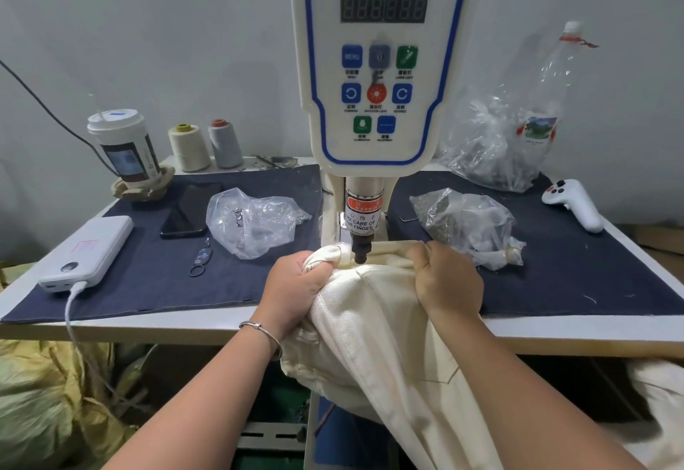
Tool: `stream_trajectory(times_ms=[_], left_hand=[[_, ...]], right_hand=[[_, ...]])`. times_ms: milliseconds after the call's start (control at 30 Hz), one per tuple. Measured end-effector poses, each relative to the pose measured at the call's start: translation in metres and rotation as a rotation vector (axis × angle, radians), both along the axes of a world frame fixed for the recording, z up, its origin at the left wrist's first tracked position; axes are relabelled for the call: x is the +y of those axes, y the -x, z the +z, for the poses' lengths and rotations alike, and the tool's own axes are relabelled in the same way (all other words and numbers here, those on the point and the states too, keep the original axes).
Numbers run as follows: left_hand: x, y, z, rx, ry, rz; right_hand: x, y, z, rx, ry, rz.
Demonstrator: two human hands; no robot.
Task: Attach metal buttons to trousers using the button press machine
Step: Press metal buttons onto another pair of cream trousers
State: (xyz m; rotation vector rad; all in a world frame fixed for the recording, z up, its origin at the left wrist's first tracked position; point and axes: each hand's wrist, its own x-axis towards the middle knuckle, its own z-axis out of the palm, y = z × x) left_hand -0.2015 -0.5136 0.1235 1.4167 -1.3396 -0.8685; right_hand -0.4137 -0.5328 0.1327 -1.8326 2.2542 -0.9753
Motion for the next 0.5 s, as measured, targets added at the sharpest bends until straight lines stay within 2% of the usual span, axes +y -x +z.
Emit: stream_trajectory(times_ms=[500], left_hand=[[-0.002,-0.0001,-0.0016,-0.055,0.026,0.005]], right_hand=[[-0.0001,0.0011,-0.0009,-0.02,0.0,0.006]])
